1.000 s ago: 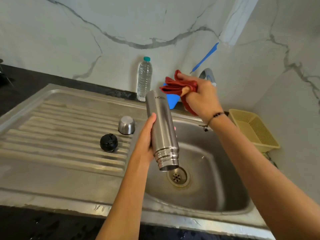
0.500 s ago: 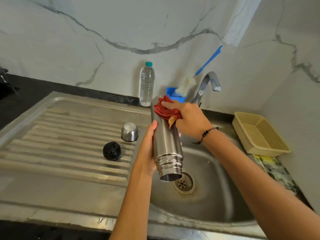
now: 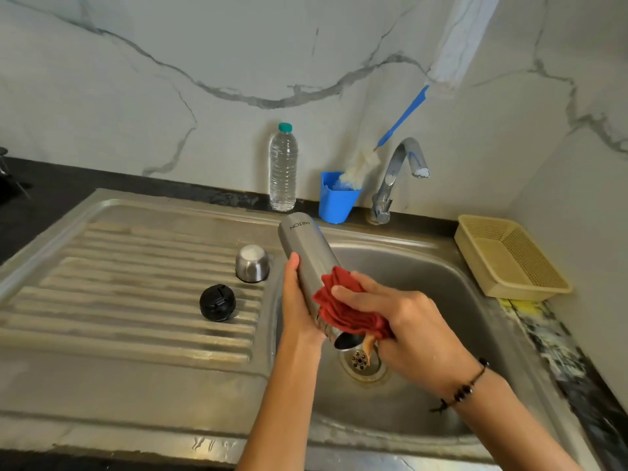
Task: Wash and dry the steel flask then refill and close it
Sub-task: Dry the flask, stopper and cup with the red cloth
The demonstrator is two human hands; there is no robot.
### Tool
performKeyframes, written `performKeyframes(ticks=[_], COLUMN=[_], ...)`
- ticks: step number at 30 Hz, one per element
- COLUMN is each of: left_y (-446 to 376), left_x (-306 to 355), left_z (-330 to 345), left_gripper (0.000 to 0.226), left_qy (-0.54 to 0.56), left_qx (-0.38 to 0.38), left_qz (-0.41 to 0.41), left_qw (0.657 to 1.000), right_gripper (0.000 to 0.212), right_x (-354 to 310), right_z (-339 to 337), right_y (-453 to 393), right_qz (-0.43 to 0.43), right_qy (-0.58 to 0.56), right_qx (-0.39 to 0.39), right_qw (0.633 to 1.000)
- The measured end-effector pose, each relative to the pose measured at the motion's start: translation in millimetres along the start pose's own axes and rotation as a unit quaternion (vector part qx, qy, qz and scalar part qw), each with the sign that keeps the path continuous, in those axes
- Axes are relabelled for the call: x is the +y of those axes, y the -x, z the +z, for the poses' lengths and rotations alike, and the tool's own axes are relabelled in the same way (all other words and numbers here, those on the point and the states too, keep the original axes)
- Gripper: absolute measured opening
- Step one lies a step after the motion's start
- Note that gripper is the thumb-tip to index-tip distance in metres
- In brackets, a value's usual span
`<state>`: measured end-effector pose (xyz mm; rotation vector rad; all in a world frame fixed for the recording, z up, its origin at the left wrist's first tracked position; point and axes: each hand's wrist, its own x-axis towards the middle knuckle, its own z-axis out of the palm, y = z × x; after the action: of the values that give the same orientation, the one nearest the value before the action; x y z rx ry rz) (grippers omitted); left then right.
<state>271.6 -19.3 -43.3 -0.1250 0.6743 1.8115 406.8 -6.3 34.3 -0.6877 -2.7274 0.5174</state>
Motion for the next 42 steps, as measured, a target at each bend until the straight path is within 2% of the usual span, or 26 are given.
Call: performKeyframes(ticks=[4,6,11,13,16,19,23,30,36,38,42], left_y=[-1.5,3.1,11.2,14.7,20.7,25.3,30.7,25.6,28.2,28.1,15.5], left_x=[7.8,12.9,20.4,24.1,28.0,30.9,28.5,16.2,8.9,8.6,9.6], left_z=[3.1,5.9,12.9,16.1,18.9,19.5,17.8,7.1,14.6,15.2,4.5], left_gripper=[0.065,0.064,0.057,0.05,0.048,0.042,0.035,0.041,0.041,0.048,0.074], left_qy=[0.014,-0.003,-0.04,-0.074,-0.117,-0.124,-0.102,-0.022,-0.026,-0.027,0.01], left_qx=[0.004,-0.018,-0.056,-0.058,-0.055,-0.069,-0.053,-0.04,0.02,0.045,0.039], left_qz=[0.032,0.04,0.059,0.06,0.07,0.094,0.112,0.11,0.084,0.077,0.074], left_qw=[0.999,0.999,0.996,0.994,0.989,0.985,0.987,0.993,0.996,0.996,0.996], right_gripper=[0.054,0.053,0.043,0.04,0.039,0.044,0.049,0.054,0.058,0.058,0.053], right_x=[7.6,6.4,-6.1,-6.5,-5.7,-10.3,-16.2,-17.9,-12.3,-12.4,-19.3], right_z=[-15.4,-29.7,-49.0,-50.0,-48.6,-43.5,-37.3,-14.8,-4.9,-0.6,7.2], right_y=[-1.6,-11.8,-68.3,-94.4,-120.7,-127.8,-115.6,-64.1,-21.4,-7.9,13.4], right_qz=[0.022,0.044,0.079,0.084,0.066,0.039,0.021,0.013,0.015,0.001,-0.03], right_qy=[-0.108,-0.165,-0.223,-0.196,-0.152,-0.101,-0.051,-0.009,-0.035,-0.053,-0.044], right_qx=[0.006,0.027,0.191,0.214,0.199,0.151,0.109,0.059,0.05,0.062,0.125], right_qw=[0.994,0.985,0.953,0.953,0.966,0.983,0.993,0.998,0.998,0.997,0.991])
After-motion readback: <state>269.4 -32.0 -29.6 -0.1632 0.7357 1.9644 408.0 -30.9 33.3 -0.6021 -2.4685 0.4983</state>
